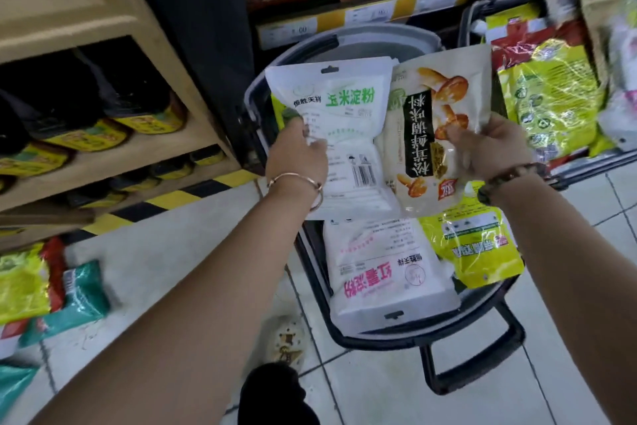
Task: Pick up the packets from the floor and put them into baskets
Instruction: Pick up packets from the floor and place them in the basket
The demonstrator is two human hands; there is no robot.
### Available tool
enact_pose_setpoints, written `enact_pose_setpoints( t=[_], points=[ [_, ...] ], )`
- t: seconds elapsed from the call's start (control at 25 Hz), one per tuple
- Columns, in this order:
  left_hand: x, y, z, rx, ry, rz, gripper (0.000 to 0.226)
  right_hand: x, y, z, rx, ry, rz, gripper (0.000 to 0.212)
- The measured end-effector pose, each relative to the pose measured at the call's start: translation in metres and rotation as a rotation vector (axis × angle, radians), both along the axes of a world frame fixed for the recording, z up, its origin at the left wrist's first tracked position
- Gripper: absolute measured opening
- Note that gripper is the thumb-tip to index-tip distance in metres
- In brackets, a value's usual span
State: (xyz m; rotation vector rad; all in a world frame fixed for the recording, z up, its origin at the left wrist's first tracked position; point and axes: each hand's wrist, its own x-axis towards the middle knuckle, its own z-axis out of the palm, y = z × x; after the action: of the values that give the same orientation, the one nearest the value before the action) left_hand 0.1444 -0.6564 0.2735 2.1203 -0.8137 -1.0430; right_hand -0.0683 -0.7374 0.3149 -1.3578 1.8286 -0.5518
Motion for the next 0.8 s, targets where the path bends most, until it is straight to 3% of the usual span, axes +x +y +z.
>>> enact_pose_setpoints(
  t=[0.04, 0.16, 0.28, 0.4, 0.48, 0.68, 0.8],
  points=[
    [-0.002, -0.007, -0.009, 0.041, 0.01, 0.009, 0.024, 0.002, -0.004, -0.009, -0.018, 0.106, 0.003, 0.006],
    [-0.007, -0.013, -0.021, 0.111, -0.06, -0.014, 0.034, 0.001, -0.006, -0.028, -0.006, 0.539, 0.021, 0.032],
    [-0.01, 0.004, -0.015, -0.001, -0.277, -0.074, 0.059, -0.003, -0.001, -0.034, -0.092, 0.736, 0.145, 0.061],
    [-0.022, 0.021, -0.014, -0.087, -0.57, -0.354, 0.07, 0.011, 0.016, -0.042, -0.16, 0.692, 0.399, 0.062],
    [-0.034, 0.02, -0.02, 0.038, -0.578, -0.522, 0.062, 0.022, 0.033, -0.052, -0.085, 0.674, 0.543, 0.061],
    [-0.045, 0.009, -0.041, 0.172, -0.598, -0.579, 0.064, 0.022, 0.031, -0.071, 0.076, 0.668, 0.658, 0.071],
    [-0.047, 0.005, -0.044, 0.211, -0.626, -0.574, 0.063, 0.023, 0.02, -0.073, 0.149, 0.767, 0.724, 0.079]
  ],
)
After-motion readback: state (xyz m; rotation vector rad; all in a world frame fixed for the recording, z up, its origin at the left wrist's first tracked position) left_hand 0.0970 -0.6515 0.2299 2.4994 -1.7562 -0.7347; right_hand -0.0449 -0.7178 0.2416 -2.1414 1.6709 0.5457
